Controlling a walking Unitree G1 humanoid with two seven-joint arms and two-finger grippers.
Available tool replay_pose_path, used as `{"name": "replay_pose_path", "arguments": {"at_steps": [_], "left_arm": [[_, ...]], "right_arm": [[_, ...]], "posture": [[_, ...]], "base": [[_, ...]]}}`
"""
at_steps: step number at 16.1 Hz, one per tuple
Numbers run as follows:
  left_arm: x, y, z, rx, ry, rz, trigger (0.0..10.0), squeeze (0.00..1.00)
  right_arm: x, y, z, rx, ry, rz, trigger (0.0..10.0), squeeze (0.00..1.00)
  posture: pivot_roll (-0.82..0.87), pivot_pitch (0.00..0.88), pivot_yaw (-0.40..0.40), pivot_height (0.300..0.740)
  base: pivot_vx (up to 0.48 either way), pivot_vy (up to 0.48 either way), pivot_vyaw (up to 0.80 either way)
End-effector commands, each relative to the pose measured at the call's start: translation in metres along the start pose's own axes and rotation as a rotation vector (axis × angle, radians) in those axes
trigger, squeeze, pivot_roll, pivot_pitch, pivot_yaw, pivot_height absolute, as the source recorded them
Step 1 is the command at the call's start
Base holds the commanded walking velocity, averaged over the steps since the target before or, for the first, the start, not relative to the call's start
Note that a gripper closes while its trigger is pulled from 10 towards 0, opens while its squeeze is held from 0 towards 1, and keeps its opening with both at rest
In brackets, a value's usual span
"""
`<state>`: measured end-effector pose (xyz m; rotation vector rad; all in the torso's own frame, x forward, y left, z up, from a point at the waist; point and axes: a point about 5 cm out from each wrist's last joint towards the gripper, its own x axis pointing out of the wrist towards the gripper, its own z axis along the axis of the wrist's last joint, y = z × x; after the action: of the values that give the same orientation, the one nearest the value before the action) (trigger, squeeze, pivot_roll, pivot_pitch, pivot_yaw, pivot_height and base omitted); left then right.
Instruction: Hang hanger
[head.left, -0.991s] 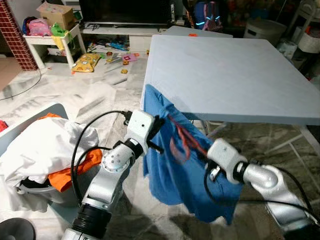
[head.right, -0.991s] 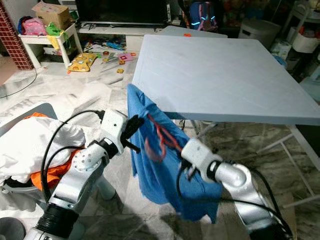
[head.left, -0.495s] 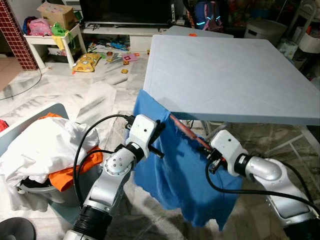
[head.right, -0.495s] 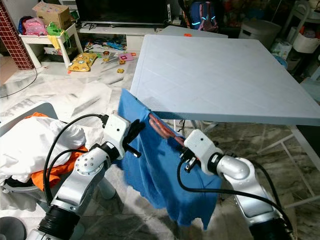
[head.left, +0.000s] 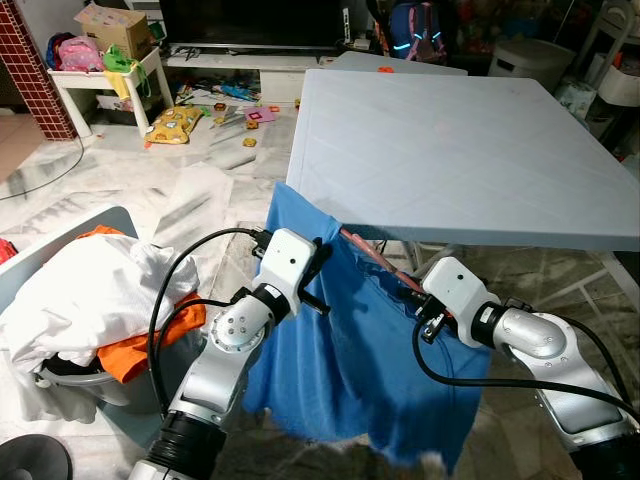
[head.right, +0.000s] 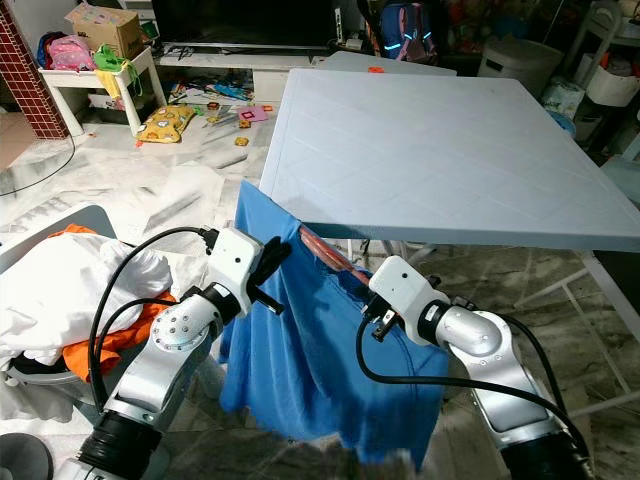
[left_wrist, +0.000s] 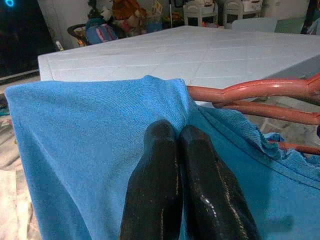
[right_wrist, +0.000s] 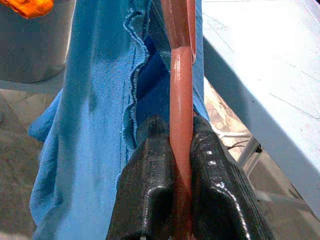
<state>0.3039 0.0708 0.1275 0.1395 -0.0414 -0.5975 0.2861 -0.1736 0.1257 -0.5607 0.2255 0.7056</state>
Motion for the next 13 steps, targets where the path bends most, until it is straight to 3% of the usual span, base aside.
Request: {"name": "replay_pose_path", "arguments": {"at_steps": [1,2,3,12,13], "left_arm": [[0.001,-0.0016,-0.0004,0.009,0.0,-0.002,0.0,0.0],[0.001,-0.0018,-0.0005,0.008,0.0,-0.001,0.0,0.0],[0.0011,-0.0027,-0.0007,0.006,0.0,0.001,0.0,0.0],[0.0007,-0.0035,-0.0008,-0.001,-0.005,0.001,0.0,0.0],[0.0009,-0.0031,-0.0009,0.001,-0.004,0.001,0.0,0.0]], "right_arm": [[-0.0041,-0.0112,0.0011,0.013,0.002,-0.07,10.0,0.96],[-0.004,-0.0111,0.0011,0.01,0.003,-0.069,10.0,0.96],[-0.0037,-0.0105,0.0005,-0.002,0.008,-0.059,10.0,0.0],[-0.0031,-0.0091,-0.0036,0.012,0.021,-0.063,10.0,0.0],[-0.0029,-0.0091,-0.0043,0.017,0.019,-0.06,2.3,0.0]], "posture": [[-0.19,0.0,-0.041,0.74],[-0.19,0.0,-0.041,0.74],[-0.19,0.0,-0.043,0.74],[-0.19,0.0,-0.042,0.74],[-0.19,0.0,-0.042,0.74]], "base": [[0.0,0.0,0.0],[0.0,0.0,0.0],[0.0,0.0,0.0],[0.0,0.0,0.0],[0.0,0.0,0.0]]}}
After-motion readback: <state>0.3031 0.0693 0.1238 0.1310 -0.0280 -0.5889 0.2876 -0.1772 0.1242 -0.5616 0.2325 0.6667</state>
